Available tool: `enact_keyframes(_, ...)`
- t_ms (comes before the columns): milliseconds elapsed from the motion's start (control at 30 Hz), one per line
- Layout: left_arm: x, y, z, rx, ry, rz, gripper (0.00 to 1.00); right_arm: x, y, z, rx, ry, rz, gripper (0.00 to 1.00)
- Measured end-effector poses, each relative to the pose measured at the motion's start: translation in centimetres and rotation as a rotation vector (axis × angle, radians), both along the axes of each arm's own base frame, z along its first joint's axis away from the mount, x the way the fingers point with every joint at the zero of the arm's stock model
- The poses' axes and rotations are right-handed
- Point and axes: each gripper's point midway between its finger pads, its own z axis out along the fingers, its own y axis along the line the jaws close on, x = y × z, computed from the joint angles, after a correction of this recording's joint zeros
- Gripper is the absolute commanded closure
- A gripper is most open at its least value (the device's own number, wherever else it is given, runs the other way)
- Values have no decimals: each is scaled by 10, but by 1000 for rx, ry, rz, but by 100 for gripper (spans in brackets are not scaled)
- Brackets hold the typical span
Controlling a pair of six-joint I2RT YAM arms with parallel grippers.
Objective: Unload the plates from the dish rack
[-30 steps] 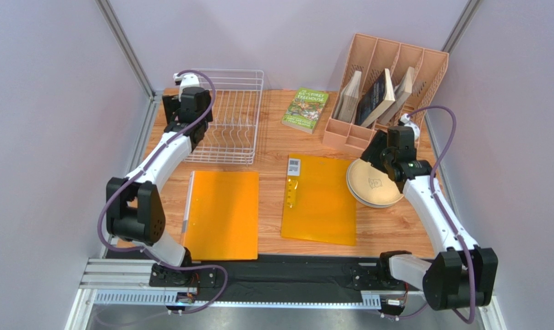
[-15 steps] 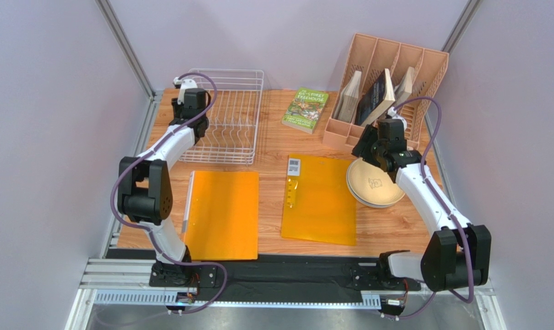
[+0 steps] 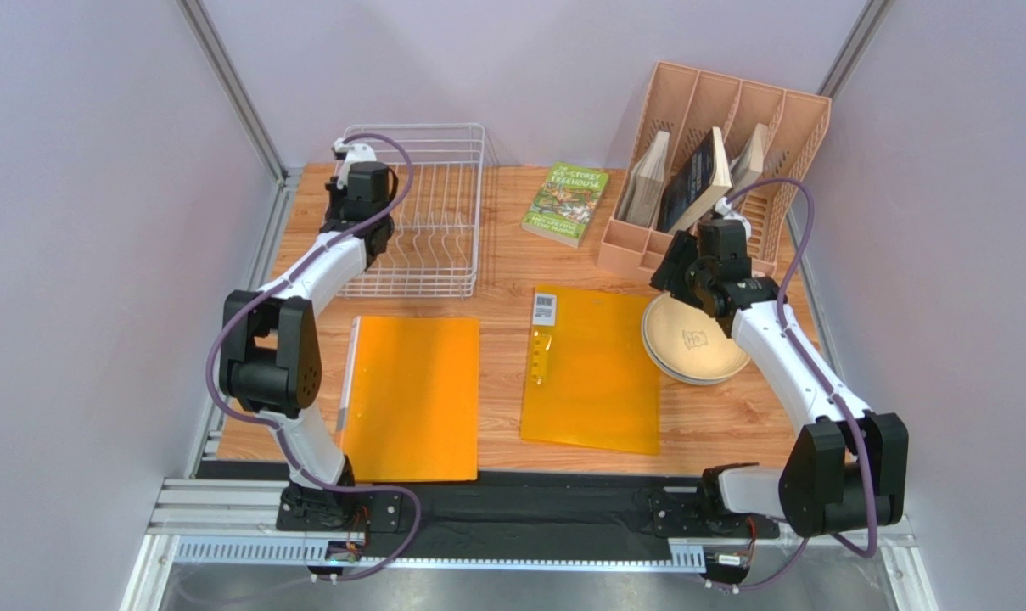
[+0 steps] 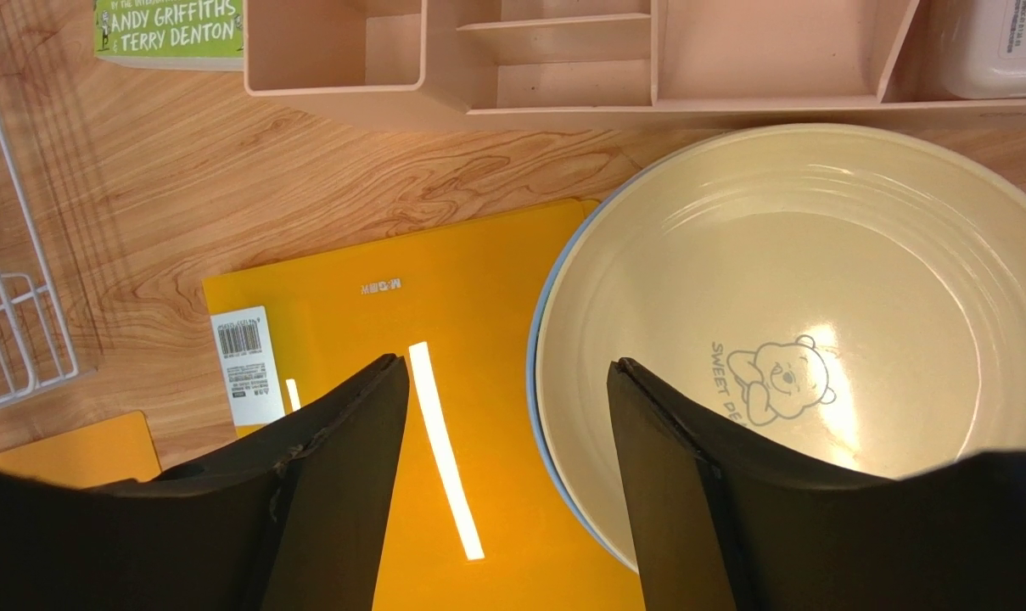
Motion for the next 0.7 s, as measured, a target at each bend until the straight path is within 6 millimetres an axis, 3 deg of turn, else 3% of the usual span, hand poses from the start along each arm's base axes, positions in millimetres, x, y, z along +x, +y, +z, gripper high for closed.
enact_keyframes(267,-5,-10,43,187,-80,30,100,0,0,0,-6,0,6,36)
enact_keyframes(400,-19,-16,79,209,-144,48,100,-1,-1,4,-9,-11,6,36)
enact_keyframes(567,-37,-42,125,67,-226,-45,100,-5,6,20,13,-58,52,35)
enact_keyframes(633,-39,-68,144,-93,-279,-161,100,-6,14,28,38,-81,90,35)
enact_keyframes(700,-40,-85,150,-187,-301,-233,100,-7,23,35,72,-104,138,34)
